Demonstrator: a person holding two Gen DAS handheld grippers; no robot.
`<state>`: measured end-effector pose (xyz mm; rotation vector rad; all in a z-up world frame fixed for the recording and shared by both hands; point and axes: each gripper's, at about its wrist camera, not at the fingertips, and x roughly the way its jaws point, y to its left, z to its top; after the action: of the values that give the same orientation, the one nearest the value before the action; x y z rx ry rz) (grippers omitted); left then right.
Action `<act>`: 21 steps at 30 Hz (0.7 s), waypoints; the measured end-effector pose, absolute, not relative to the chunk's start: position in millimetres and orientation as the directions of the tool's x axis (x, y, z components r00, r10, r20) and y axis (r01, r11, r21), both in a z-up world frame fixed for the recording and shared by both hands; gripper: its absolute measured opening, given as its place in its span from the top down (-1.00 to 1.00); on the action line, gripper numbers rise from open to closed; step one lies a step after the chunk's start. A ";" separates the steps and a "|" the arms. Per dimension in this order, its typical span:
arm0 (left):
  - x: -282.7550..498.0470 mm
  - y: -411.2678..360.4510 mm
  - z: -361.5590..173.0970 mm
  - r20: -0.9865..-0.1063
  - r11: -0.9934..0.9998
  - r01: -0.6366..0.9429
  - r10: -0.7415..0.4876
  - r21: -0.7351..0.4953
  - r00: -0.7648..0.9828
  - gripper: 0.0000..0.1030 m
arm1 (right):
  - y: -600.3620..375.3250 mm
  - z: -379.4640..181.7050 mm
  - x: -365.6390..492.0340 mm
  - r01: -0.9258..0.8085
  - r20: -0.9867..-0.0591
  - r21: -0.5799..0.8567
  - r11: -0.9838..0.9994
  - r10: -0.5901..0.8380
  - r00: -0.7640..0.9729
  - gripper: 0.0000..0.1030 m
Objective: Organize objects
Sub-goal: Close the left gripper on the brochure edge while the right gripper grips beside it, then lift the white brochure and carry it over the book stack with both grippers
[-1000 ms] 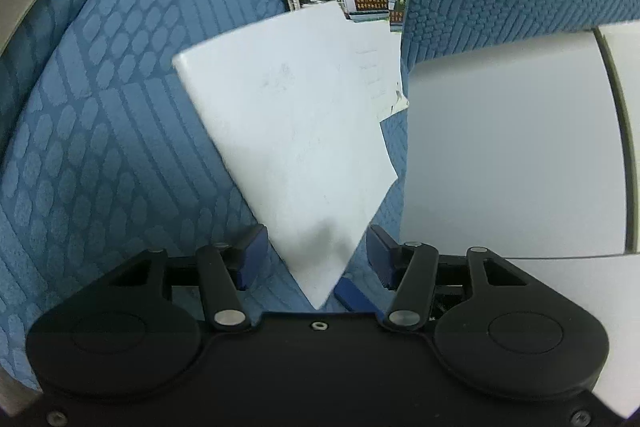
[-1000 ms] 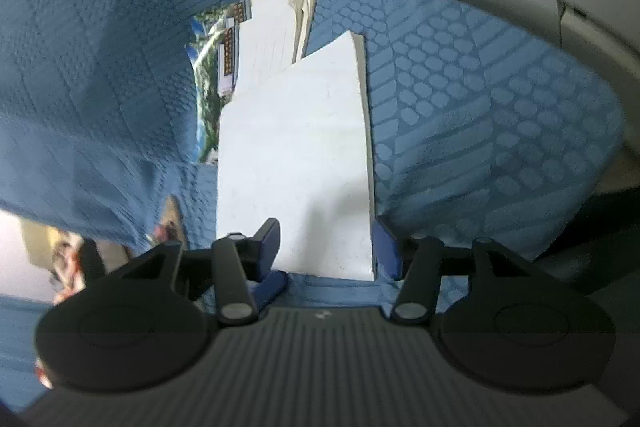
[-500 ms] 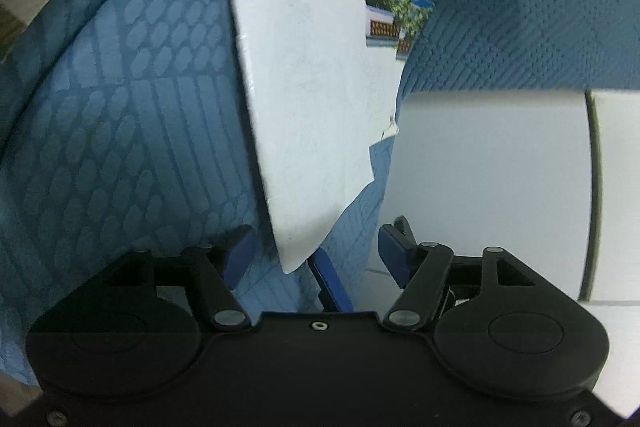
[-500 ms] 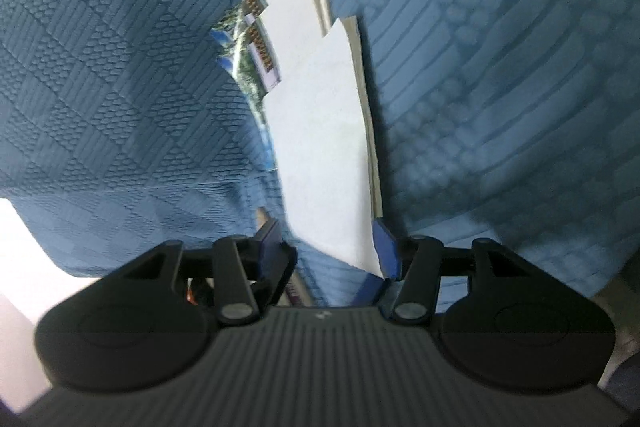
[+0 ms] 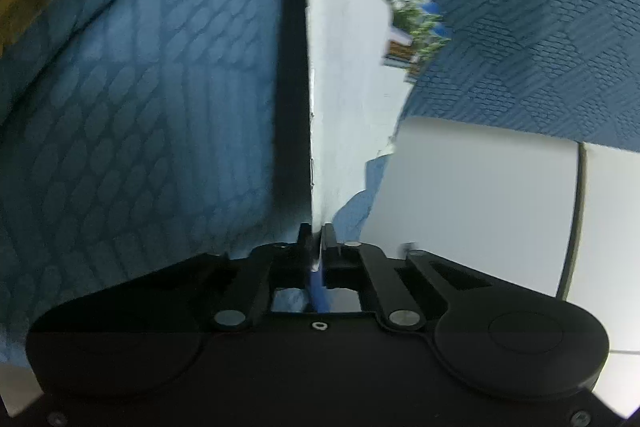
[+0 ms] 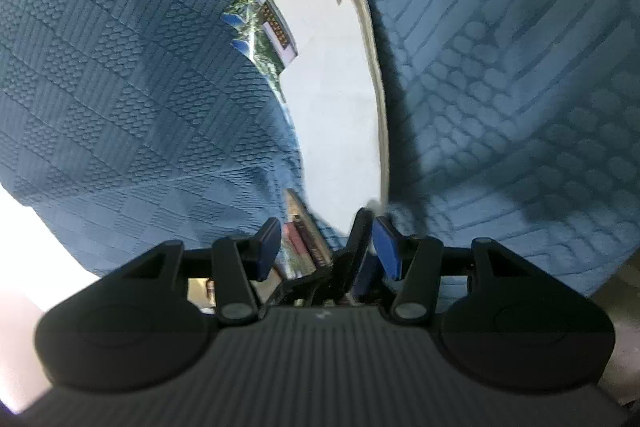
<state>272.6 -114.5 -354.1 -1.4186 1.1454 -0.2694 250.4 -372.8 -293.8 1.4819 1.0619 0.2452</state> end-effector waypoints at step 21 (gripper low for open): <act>263.8 -70.6 -286.9 -0.435 0.220 -0.414 -0.717 -0.883 0.545 0.99 | -345.1 -311.9 306.0 0.431 -0.584 0.810 0.397 0.615 0.530 0.49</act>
<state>263.8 -70.6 -286.9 -1.4030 1.0566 -0.2749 306.0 -345.1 -311.9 1.2212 1.0762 0.1508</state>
